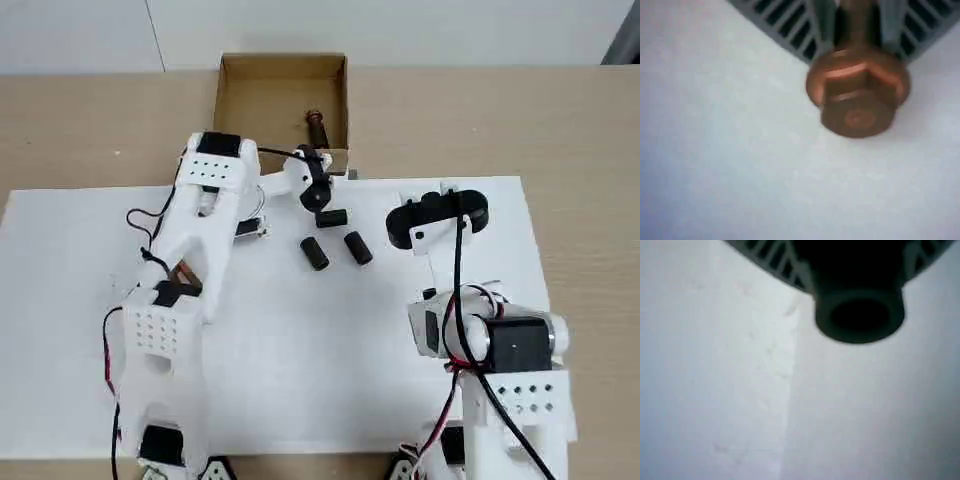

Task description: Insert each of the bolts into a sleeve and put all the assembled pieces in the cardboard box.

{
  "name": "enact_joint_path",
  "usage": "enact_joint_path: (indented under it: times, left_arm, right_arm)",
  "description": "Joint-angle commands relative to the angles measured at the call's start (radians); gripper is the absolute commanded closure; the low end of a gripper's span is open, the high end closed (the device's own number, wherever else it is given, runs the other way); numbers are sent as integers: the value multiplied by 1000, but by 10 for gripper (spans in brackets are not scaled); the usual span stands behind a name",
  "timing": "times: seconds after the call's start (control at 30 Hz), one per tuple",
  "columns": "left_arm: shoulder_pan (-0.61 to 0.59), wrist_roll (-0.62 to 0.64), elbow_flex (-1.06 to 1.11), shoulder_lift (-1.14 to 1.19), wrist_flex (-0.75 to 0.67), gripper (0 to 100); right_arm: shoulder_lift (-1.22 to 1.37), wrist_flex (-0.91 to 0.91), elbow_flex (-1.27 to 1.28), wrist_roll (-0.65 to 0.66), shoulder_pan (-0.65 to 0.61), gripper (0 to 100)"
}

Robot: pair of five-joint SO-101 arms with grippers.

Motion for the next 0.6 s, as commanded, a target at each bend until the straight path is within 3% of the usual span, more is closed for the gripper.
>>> enact_joint_path:
  times: [0.0,0.3,0.57]
  left_arm:
    - [35,9,-85,-110,77,995]
    - [91,203,-111,-325,104,995]
    - [149,486,-110,-551,104,995]
  right_arm:
    - [-21,-7,-11,-11,-2,995]
    - [-21,19,-61,-11,4,995]
    - [-21,94,-210,-11,4,995]
